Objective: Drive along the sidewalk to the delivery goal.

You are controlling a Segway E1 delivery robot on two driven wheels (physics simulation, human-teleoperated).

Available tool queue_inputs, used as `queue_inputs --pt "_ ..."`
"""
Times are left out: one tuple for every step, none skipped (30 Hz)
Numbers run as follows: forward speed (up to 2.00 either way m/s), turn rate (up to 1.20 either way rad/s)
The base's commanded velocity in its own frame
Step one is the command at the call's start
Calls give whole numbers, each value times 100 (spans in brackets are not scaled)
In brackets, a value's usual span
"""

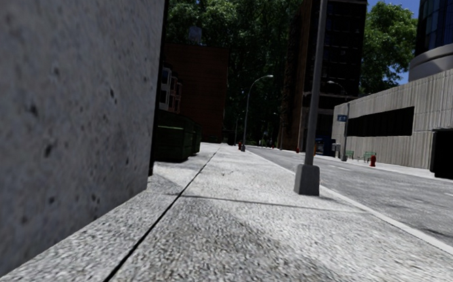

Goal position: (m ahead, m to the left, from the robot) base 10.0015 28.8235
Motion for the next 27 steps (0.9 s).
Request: queue_inputs --pt "200 0" --pt "200 0" --pt "200 0" --pt "200 0" --pt "200 0" --pt "200 0" --pt "200 0" --pt "200 0" --pt "200 0" --pt "200 0" --pt "200 0" --pt "200 0" --pt "200 0" --pt "200 0" --pt "200 0" --pt "200 0" --pt "200 0" --pt "200 0" --pt "200 0" --pt "200 0" --pt "200 0" --pt "200 0" --pt "200 0" --pt "200 0" --pt "200 0" --pt "200 0" --pt "200 0"
